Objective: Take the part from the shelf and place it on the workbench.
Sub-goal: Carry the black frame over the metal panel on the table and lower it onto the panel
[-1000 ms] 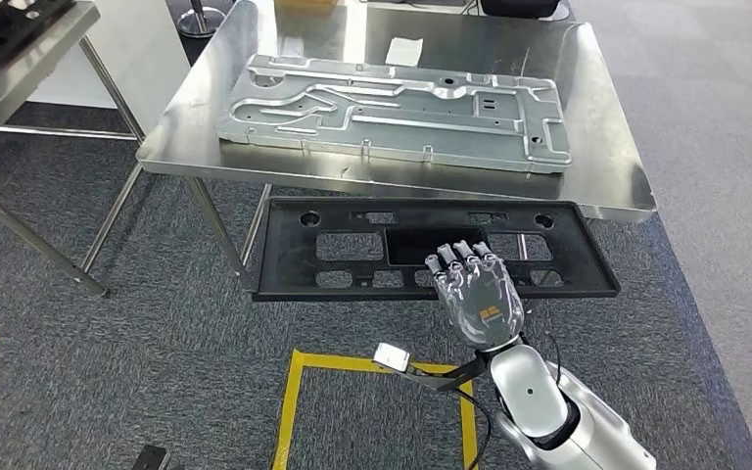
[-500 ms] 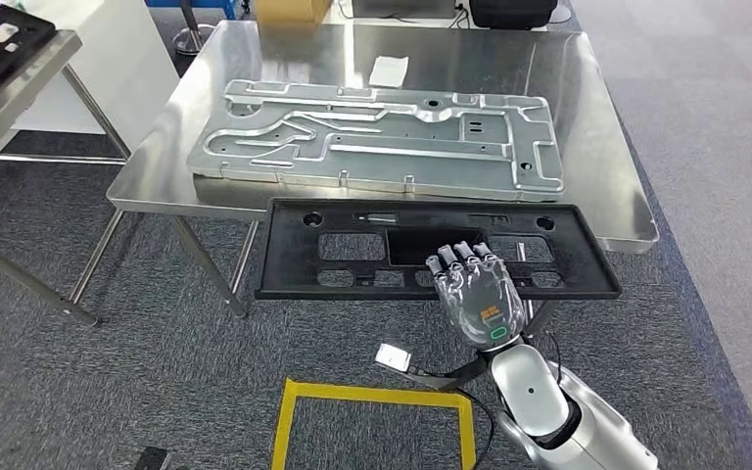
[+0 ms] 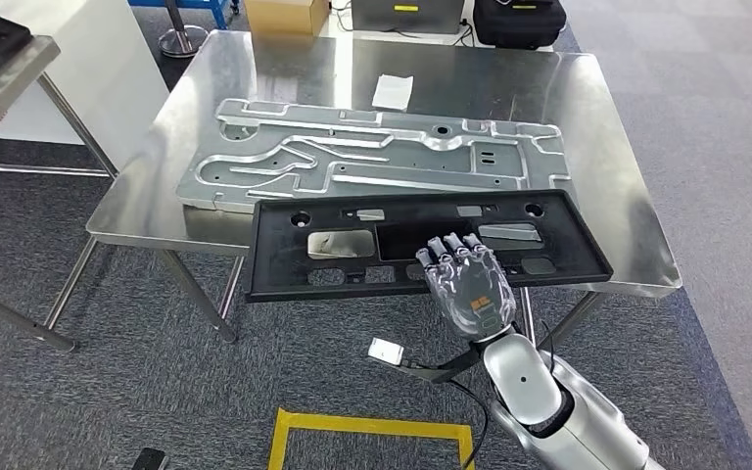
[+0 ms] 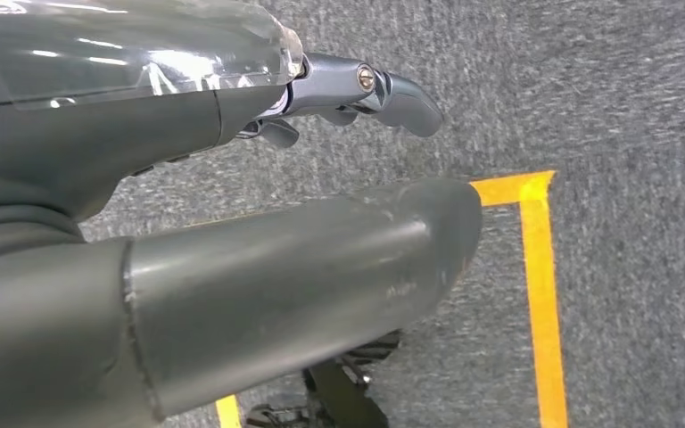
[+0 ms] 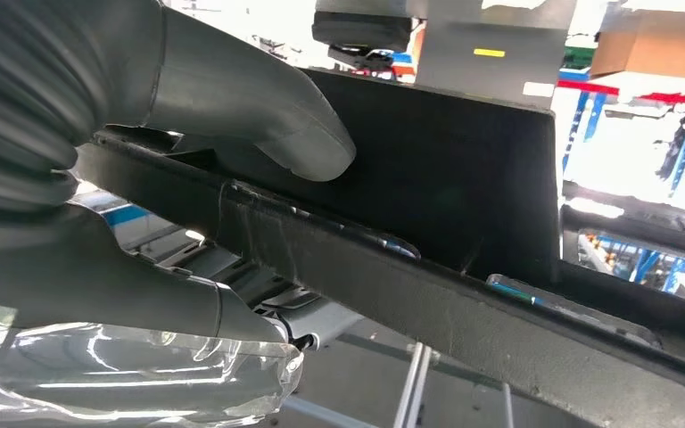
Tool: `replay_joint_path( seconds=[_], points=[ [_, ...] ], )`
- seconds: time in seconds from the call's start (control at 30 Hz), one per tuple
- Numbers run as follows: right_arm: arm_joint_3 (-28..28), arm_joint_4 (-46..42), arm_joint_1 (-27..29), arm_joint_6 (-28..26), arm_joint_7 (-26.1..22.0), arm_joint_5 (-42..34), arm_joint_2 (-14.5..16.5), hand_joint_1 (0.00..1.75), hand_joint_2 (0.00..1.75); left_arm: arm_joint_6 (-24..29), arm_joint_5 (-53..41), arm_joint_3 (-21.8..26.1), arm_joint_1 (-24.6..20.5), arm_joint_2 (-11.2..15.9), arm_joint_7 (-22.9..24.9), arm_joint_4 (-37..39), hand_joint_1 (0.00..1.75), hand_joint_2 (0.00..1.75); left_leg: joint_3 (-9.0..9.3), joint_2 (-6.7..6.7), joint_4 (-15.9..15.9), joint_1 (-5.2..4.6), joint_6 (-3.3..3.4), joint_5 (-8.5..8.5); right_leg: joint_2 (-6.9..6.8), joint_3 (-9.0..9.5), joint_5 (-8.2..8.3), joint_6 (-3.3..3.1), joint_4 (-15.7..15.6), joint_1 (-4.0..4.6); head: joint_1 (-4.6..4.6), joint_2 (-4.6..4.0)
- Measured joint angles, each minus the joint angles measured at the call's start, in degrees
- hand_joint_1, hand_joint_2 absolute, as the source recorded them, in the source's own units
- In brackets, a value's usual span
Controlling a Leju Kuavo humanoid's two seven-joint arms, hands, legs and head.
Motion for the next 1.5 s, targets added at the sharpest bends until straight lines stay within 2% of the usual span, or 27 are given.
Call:
replay_joint_path(
  seconds=[0.07,0.1,0.13,0.17,0.23,0.27,0.3,0.37,0.4,0.47,0.53,0.6,0.63,0.67,0.77,0.8,0.83,0.9,0.97,1.07,1.1,1.13,1.2,1.27,1.33,1.43,1.5],
  points=[
    [0.04,0.39,-0.09,0.17,-0.22,0.0,0.3,1.75,1.75,-0.03,-0.01,-0.01,0.02,-0.02,0.05,0.0,0.0,0.0,1.47,-0.19,-0.04,0.01,0.06,-1.34,-0.13,-4.27,-4.1,0.37,3.05,-0.23,0.01,0.01],
    [0.07,0.57,-0.1,0.21,-0.31,0.0,0.4,1.75,1.75,-0.05,-0.01,-0.01,0.04,-0.03,0.09,0.0,0.0,0.0,2.4,-0.36,-0.04,0.01,0.03,-2.13,-0.18,-5.36,-5.29,0.43,2.34,-0.3,0.0,0.01],
    [0.08,0.74,-0.13,0.23,-0.36,0.0,0.49,1.75,1.75,-0.06,-0.01,-0.02,0.06,-0.05,0.11,0.0,0.0,0.0,3.46,-0.52,-0.05,0.0,-0.05,-2.95,-0.22,-5.78,-4.89,0.34,0.25,-0.3,0.02,0.0],
    [0.08,0.88,-0.17,0.23,-0.36,0.0,0.52,1.75,1.75,-0.07,-0.01,-0.03,0.07,-0.07,0.13,0.0,0.0,0.0,4.44,-0.65,-0.11,-0.01,-0.18,-3.81,-0.23,-5.7,-2.32,0.02,-2.97,-0.17,0.03,0.0],
    [0.08,1.18,-0.24,0.27,-0.4,0.0,0.56,1.75,1.75,-0.08,-0.01,-0.04,0.06,-0.24,0.15,0.13,0.0,0.0,6.09,-0.83,-0.24,-0.13,-0.58,-5.42,-0.19,-5.32,6.67,-1.01,-9.5,0.32,0.02,-0.01],
    [0.08,1.31,-0.28,0.3,-0.46,0.0,0.62,1.75,1.75,-0.08,-0.01,-0.05,0.03,-0.31,0.19,0.2,0.0,0.0,6.64,-0.89,-0.58,-0.17,-0.85,-6.05,-0.12,-5.09,10.05,-1.49,-11.51,0.56,-0.04,-0.01],
    [0.08,1.43,-0.35,0.33,-0.58,0.0,0.77,1.75,1.75,-0.09,-0.01,-0.08,0.0,-0.36,0.21,0.26,0.0,0.0,7.27,-0.92,-0.7,-0.23,-1.18,-6.21,-0.02,-4.8,11.65,-1.95,-12.58,0.68,-0.11,-0.01],
    [0.03,1.59,-0.54,0.36,-0.82,0.0,1.15,1.75,1.75,-0.13,0.02,-0.17,-0.09,-0.29,0.27,0.28,0.0,0.0,8.02,-0.83,-0.26,-0.23,-1.78,-5.85,0.15,-3.24,10.95,-2.67,-13.41,0.59,-0.2,-0.01],
    [0.0,1.69,-0.64,0.36,-0.92,0.0,1.34,1.75,1.75,-0.16,0.03,-0.22,-0.15,-0.27,0.28,0.28,0.0,0.0,7.71,-0.69,1.45,-0.2,-2.01,-5.36,0.16,-2.21,10.47,-3.11,-13.87,0.46,-0.24,-0.01],
    [-0.04,1.94,-0.72,0.31,-0.99,0.0,1.67,1.75,1.75,-0.22,0.07,-0.26,-0.25,-0.22,0.31,0.29,0.0,0.0,4.48,-0.41,7.38,-0.02,-2.45,-5.6,0.11,-0.2,9.38,-3.69,-14.32,0.26,-0.36,0.0],
    [-0.05,2.34,-0.55,0.23,-1.03,0.0,1.86,1.75,1.75,-0.22,0.09,-0.26,-0.09,-0.15,0.36,0.3,0.0,0.0,-0.25,-0.25,13.14,0.16,-3.05,-8.51,0.12,1.46,7.88,-3.88,-14.35,0.19,-0.49,0.0],
    [-0.05,2.73,-0.2,0.19,-1.04,0.0,1.9,1.75,1.75,-0.22,0.1,-0.26,0.19,-0.1,0.42,0.31,0.0,0.0,-3.51,-0.06,14.25,0.39,-3.54,-12.22,0.21,3.46,6.18,-3.71,-14.35,0.1,-0.51,0.0],
    [-0.05,2.9,-0.04,0.19,-1.05,0.0,1.91,1.75,1.75,-0.22,0.11,-0.26,0.28,-0.1,0.44,0.31,0.0,0.0,-4.22,0.04,12.76,0.52,-3.67,-12.46,0.24,4.63,5.25,-3.57,-14.35,0.04,-0.52,0.01],
    [-0.05,3.07,0.08,0.19,-1.07,0.0,1.93,1.75,1.75,-0.22,0.14,-0.26,0.34,-0.1,0.45,0.31,0.0,0.0,-4.5,0.14,10.13,0.64,-3.73,-10.72,0.24,5.89,4.26,-3.37,-14.33,-0.02,-0.51,0.0],
    [-0.08,3.61,0.44,0.11,-1.37,0.0,2.07,1.75,1.75,-0.22,0.29,-0.27,0.64,-0.07,0.49,0.31,0.0,0.0,-4.8,0.34,1.89,0.59,-3.25,1.12,0.36,8.05,1.86,-2.58,-14.14,-0.05,-0.4,-0.01],
    [-0.15,3.76,0.61,0.05,-1.51,0.0,2.11,1.75,1.75,-0.21,0.34,-0.27,0.76,-0.04,0.5,0.32,0.0,0.0,-4.97,0.37,0.8,0.4,-2.85,3.52,0.46,8.11,1.45,-2.28,-14.11,-0.12,-0.3,0.0],
    [-0.24,3.88,0.76,-0.01,-1.66,0.0,2.2,1.75,1.75,-0.18,0.42,-0.27,0.82,0.0,0.5,0.32,0.0,0.0,-5.13,0.35,0.42,0.11,-2.34,4.48,0.54,8.22,1.12,-1.92,-14.14,-0.22,-0.23,0.01],
    [-0.55,3.87,0.95,-0.07,-1.87,0.0,2.36,1.75,1.75,-0.03,0.6,-0.28,0.72,0.07,0.42,0.33,0.0,0.0,-4.51,0.25,0.09,-0.01,-1.5,4.02,0.41,8.43,0.41,-1.11,-14.13,-0.44,-0.16,0.01],
    [-1.0,3.85,1.06,-0.13,-2.08,0.0,2.48,1.75,1.75,0.15,0.8,-0.28,0.48,0.14,0.34,0.33,0.0,0.0,-3.43,0.24,-0.48,0.21,-0.77,3.39,0.07,7.13,-1.09,-0.4,-11.13,-0.55,0.03,0.01],
    [-1.58,4.06,1.56,-0.22,-2.3,0.0,2.5,1.75,1.75,0.26,0.93,-0.28,0.34,0.25,0.31,0.33,0.0,0.0,-2.34,0.21,-0.74,0.31,-0.32,2.33,-0.15,-0.33,-3.88,0.11,-0.42,-0.88,0.22,0.01],
    [-1.71,4.21,1.98,-0.24,-2.44,0.0,2.5,1.75,1.75,0.26,0.94,-0.28,0.39,0.25,0.31,0.33,0.0,0.0,-1.93,0.17,-0.74,0.3,-0.34,1.94,-0.17,-2.48,-3.43,0.16,1.58,-0.94,0.21,0.01],
    [-1.85,4.37,2.42,-0.26,-2.59,0.0,2.49,1.75,1.75,0.26,0.94,-0.28,0.47,0.25,0.31,0.33,0.0,0.0,-1.41,0.11,-0.74,0.3,-0.39,1.53,-0.17,-3.65,-1.85,0.1,1.62,-0.94,0.22,0.01],
    [-2.31,4.68,2.99,-0.33,-2.91,0.0,2.5,1.75,1.75,0.2,0.93,-0.28,0.6,0.22,0.3,0.33,0.0,0.0,-0.27,-0.01,-0.75,0.27,-0.58,0.75,-0.19,-2.75,4.0,-0.47,-4.28,-0.73,0.25,0.01],
    [-2.89,4.82,3.02,-0.45,-3.04,0.0,2.57,1.75,1.75,0.15,0.94,-0.28,0.55,0.14,0.28,0.36,0.0,0.0,0.26,-0.04,-0.65,0.11,-0.99,0.16,-0.25,-0.7,7.68,-1.38,-10.84,-0.2,0.24,0.0],
    [-3.44,4.88,3.17,-0.55,-3.42,0.0,2.78,1.75,1.75,0.15,0.98,-0.28,0.48,0.1,0.27,0.39,0.0,0.0,0.25,0.0,-0.66,0.08,-1.54,-0.13,-0.26,-0.01,7.81,-1.91,-13.09,0.23,0.22,0.0],
    [-5.26,5.16,4.33,-0.63,-5.28,0.0,3.33,1.75,1.75,0.12,1.05,-0.28,0.47,0.18,0.21,0.39,0.0,0.0,0.31,0.12,-0.08,0.14,-2.43,-1.01,-0.27,0.83,7.79,-2.5,-14.22,-0.14,0.2,0.0],
    [-7.2,5.57,5.22,-0.78,-6.85,0.0,4.17,1.75,1.75,0.1,1.09,-0.28,0.47,0.28,0.18,0.39,0.0,0.0,-1.57,0.19,4.57,0.29,-2.9,-3.69,-0.4,1.58,7.77,-2.96,-14.8,-0.36,-0.01,0.0]
  ],
)
